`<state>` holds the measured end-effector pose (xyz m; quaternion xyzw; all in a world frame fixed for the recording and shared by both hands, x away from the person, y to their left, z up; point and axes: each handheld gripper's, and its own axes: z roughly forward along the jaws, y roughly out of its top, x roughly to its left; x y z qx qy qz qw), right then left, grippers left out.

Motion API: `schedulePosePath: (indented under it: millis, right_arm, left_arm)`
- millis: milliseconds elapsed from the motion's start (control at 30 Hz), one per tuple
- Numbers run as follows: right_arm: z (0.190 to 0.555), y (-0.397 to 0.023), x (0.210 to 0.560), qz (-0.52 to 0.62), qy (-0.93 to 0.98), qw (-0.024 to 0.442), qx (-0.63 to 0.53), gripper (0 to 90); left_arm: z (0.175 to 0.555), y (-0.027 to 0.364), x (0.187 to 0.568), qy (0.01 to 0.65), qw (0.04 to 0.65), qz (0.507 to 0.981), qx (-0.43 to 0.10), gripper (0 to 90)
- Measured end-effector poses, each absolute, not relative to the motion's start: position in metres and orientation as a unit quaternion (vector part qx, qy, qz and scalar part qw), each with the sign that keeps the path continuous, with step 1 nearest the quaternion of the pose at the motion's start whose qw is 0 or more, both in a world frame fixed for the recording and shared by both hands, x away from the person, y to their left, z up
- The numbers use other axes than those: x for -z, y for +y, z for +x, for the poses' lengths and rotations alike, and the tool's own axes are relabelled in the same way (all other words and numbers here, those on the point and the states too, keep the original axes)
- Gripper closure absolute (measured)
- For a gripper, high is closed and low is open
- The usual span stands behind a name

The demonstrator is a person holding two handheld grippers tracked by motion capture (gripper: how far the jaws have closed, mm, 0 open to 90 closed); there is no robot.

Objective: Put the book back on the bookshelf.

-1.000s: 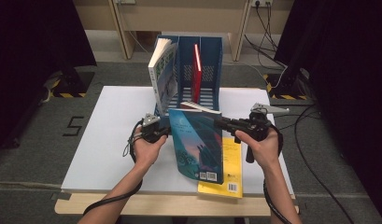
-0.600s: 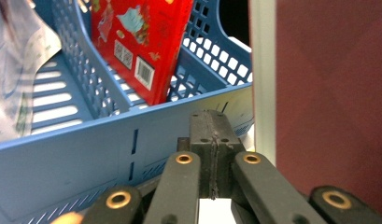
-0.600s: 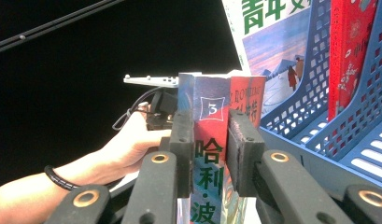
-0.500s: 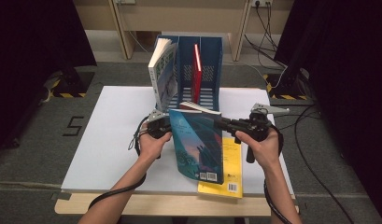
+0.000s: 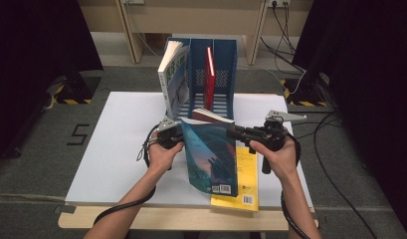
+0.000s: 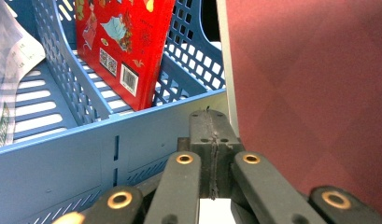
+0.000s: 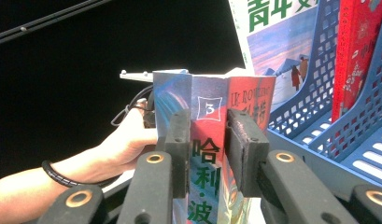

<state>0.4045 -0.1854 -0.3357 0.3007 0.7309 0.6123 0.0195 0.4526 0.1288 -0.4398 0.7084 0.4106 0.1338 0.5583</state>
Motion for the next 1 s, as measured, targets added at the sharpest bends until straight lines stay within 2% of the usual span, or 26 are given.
schedulePosePath:
  millis: [233,433,533,767,1000]
  right_arm:
    - [0.405,-0.185,0.337,0.300,0.733,0.018,-0.610,67.5]
    - [0.405,-0.180,0.338,0.305,0.742,0.022,-0.596,57.1]
    - [0.406,-0.176,0.342,0.316,0.752,0.028,-0.578,56.9]
    - [0.414,-0.165,0.357,0.340,0.758,0.011,-0.557,56.1]
    - [0.414,-0.162,0.356,0.367,0.761,0.007,-0.535,56.9]
  left_arm:
    - [0.453,0.129,0.440,0.408,0.561,0.709,-0.130,89.9]
    - [0.452,0.125,0.439,0.404,0.562,0.710,-0.130,89.9]
    - [0.453,0.124,0.440,0.405,0.559,0.712,-0.128,89.9]
    - [0.453,0.118,0.446,0.407,0.550,0.719,-0.121,89.9]
    - [0.453,0.116,0.448,0.409,0.545,0.722,-0.122,89.9]
